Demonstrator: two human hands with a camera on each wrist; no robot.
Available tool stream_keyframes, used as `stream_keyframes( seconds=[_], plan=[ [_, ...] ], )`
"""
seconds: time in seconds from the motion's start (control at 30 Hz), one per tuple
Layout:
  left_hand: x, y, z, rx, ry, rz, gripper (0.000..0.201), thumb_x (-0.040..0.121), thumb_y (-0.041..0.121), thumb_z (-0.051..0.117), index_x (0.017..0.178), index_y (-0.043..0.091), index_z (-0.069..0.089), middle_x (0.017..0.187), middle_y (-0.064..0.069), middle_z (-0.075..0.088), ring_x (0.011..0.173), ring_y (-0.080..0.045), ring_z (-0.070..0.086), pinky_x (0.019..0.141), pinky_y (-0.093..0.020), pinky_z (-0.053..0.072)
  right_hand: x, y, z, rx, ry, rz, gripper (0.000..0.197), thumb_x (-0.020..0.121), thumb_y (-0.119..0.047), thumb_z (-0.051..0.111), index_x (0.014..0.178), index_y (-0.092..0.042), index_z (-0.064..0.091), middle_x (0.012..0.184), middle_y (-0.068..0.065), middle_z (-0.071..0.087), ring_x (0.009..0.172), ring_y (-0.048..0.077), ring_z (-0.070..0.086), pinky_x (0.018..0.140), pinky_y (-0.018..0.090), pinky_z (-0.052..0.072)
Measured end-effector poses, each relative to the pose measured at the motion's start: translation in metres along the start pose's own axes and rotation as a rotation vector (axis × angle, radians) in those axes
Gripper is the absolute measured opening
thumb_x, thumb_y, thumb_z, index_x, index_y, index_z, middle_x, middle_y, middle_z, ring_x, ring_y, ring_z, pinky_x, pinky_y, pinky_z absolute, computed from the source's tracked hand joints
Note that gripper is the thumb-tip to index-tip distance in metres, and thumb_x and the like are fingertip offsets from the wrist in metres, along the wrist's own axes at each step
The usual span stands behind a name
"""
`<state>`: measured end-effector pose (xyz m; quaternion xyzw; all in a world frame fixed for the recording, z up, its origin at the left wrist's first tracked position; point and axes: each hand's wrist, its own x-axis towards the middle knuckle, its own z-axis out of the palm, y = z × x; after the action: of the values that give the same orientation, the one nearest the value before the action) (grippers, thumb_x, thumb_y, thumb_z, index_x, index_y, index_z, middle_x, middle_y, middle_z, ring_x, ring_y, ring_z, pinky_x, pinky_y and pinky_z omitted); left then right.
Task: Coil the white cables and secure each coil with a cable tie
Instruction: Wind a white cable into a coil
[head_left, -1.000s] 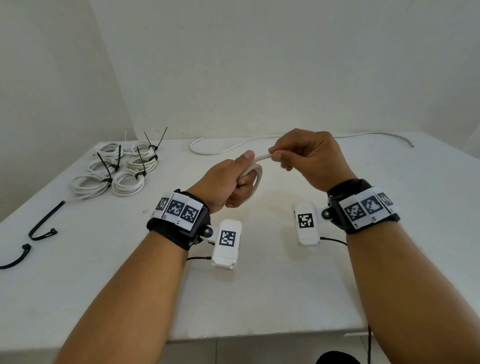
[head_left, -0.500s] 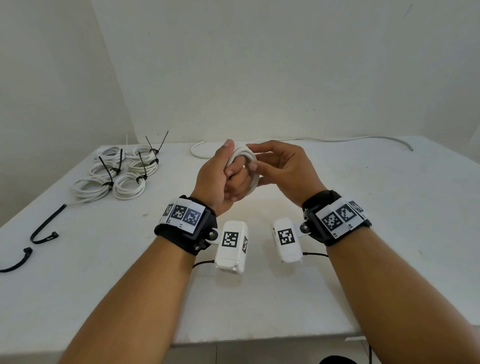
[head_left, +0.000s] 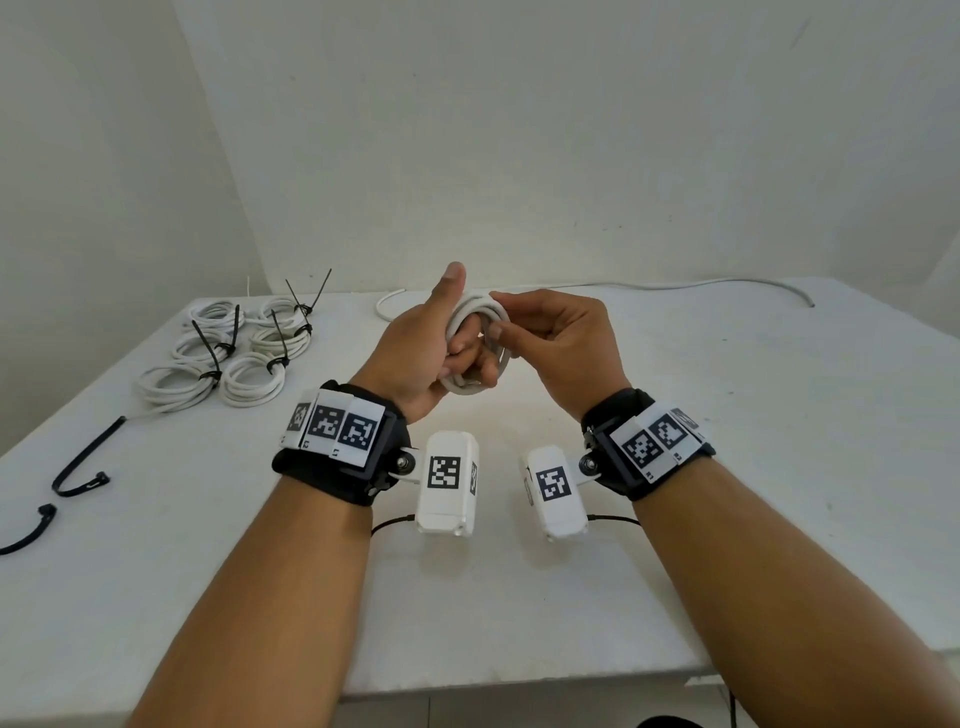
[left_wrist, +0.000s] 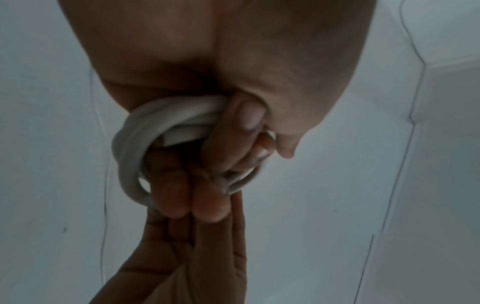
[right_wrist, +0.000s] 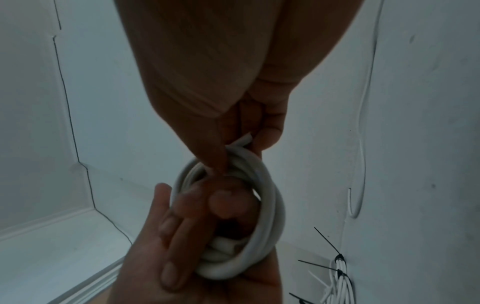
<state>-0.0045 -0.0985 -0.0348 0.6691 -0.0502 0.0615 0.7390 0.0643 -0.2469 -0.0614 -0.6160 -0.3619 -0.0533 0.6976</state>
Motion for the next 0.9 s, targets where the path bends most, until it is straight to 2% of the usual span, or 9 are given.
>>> stream_keyframes(
  seconds=[0.13,0.23,0.37,0.43,0.53,0.6,0.7,0.77,0.9],
  plan=[
    [0.001,0.005,0.003,0.140,0.171,0.009,0.065,0.100,0.059,0.029,0.052,0.017,0.037,0.041,0.001,0.034,0.061,-0.028,0.044,0.071,-0.037,0.041,-0.001,-0.001,0.002,-0.013,0.045,-0.013,0.026,0.084,0.001,0.075,0.110,-0.001,0.073,0.097,0.007,0.078,0.091,0.018,0.075,0.086,0.029,0.059],
    [0.003,0.006,0.006,0.108,0.288,0.029,0.055,0.101,0.055,0.034,0.063,0.015,0.044,0.045,0.001,0.032,0.054,-0.023,0.041,0.065,-0.035,0.039,-0.001,-0.002,0.003,-0.054,0.049,-0.034,0.027,0.085,-0.001,0.076,0.111,-0.004,0.073,0.094,0.005,0.078,0.086,0.018,0.076,0.084,0.029,0.059],
    [0.004,0.002,0.009,-0.268,0.413,0.064,0.041,0.101,0.039,0.047,0.067,0.018,0.044,0.045,0.002,0.025,0.042,-0.015,0.029,0.046,-0.025,0.026,0.001,-0.007,0.008,-0.070,0.026,0.015,0.027,0.086,-0.009,0.076,0.113,-0.009,0.074,0.095,0.001,0.078,0.086,0.010,0.074,0.081,0.025,0.057],
    [0.005,0.000,0.010,-0.419,0.466,0.095,0.040,0.100,0.032,0.049,0.064,0.019,0.040,0.046,0.003,0.021,0.039,-0.012,0.021,0.046,-0.025,0.016,0.003,-0.010,0.014,-0.067,0.018,0.053,0.027,0.089,-0.011,0.073,0.115,-0.012,0.073,0.092,-0.002,0.078,0.081,0.007,0.072,0.074,0.024,0.057],
    [0.005,-0.003,0.009,-0.522,0.570,0.140,0.039,0.098,0.029,0.050,0.063,0.018,0.040,0.048,0.002,0.020,0.041,-0.013,0.018,0.046,-0.026,0.018,0.006,-0.015,0.025,-0.058,-0.022,0.105,0.027,0.094,-0.013,0.067,0.121,-0.015,0.070,0.097,0.001,0.078,0.084,0.014,0.073,0.077,0.036,0.062],
    [0.005,-0.002,0.006,-0.538,0.607,0.167,0.036,0.099,0.030,0.049,0.066,0.016,0.043,0.049,0.000,0.021,0.041,-0.014,0.020,0.046,-0.026,0.022,0.009,-0.018,0.031,-0.070,-0.038,0.117,0.028,0.096,-0.012,0.064,0.123,-0.014,0.070,0.100,0.003,0.078,0.087,0.015,0.073,0.083,0.035,0.061],
    [0.002,0.000,-0.003,-0.506,0.532,0.128,0.035,0.101,0.031,0.045,0.070,0.015,0.046,0.047,-0.001,0.024,0.042,-0.015,0.026,0.050,-0.029,0.028,0.014,-0.026,0.035,-0.126,-0.020,0.091,0.025,0.095,-0.011,0.064,0.120,-0.011,0.072,0.094,0.003,0.078,0.077,0.008,0.070,0.083,0.029,0.058],
    [-0.004,0.004,-0.017,-0.464,0.386,0.056,0.032,0.102,0.031,0.040,0.079,0.013,0.052,0.046,0.000,0.028,0.041,-0.014,0.031,0.057,-0.032,0.035,0.017,-0.034,0.036,-0.183,-0.039,0.066,0.023,0.095,-0.010,0.064,0.117,-0.010,0.073,0.089,0.004,0.077,0.069,0.009,0.067,0.075,0.028,0.058],
    [-0.028,0.022,-0.048,-0.424,0.123,-0.098,0.027,0.098,0.019,0.036,0.092,0.007,0.059,0.052,0.000,0.039,0.042,-0.015,0.037,0.063,-0.033,0.044,0.017,-0.044,0.044,-0.369,-0.240,-0.008,0.023,0.097,-0.013,0.062,0.113,-0.021,0.075,0.081,-0.001,0.075,0.063,0.005,0.062,0.063,0.019,0.051]
  ],
)
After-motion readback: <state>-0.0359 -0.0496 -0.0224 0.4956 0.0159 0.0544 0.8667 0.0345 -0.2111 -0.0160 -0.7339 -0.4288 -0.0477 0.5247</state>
